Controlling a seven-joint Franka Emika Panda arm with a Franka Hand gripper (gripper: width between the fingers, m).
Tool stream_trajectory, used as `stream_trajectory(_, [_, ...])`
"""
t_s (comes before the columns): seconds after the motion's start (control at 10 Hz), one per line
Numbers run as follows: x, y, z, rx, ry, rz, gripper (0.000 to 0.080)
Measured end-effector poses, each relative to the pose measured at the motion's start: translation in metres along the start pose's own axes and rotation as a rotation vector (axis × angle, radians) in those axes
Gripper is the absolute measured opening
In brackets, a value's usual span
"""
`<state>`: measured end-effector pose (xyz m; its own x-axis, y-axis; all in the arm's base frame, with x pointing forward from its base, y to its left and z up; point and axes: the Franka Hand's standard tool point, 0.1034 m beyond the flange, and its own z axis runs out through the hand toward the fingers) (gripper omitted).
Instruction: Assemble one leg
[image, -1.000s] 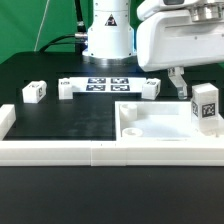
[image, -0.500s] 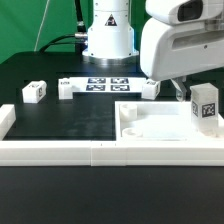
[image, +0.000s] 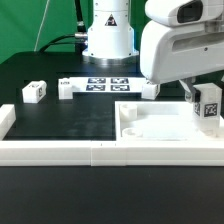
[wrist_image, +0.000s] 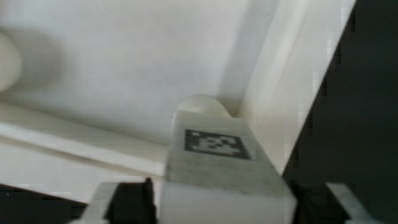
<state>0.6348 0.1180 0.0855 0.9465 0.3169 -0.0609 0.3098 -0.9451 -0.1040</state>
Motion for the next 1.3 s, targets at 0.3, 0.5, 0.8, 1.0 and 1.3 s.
stream_trajectory(0.3, [-0.0001,0.0016,0.0000,-0.001,0.000,0.006,0.0291])
stream_trajectory(0.5, [-0.0002,0.0010,0.0003,0.000,0.004,0.092,0.0291])
stream_trajectory(0.8, [-0.0007,-0.0014,0.0012,-0.001,0.032,0.501,0.0291])
stream_trajectory(1.0, [0.0003,-0.0026,0.0016,0.003,0.039,0.761,0.0292])
stream_trajectory(1.3, [0.0020,-0.0064,0.0017,-0.010,0.052,1.181,0.0292])
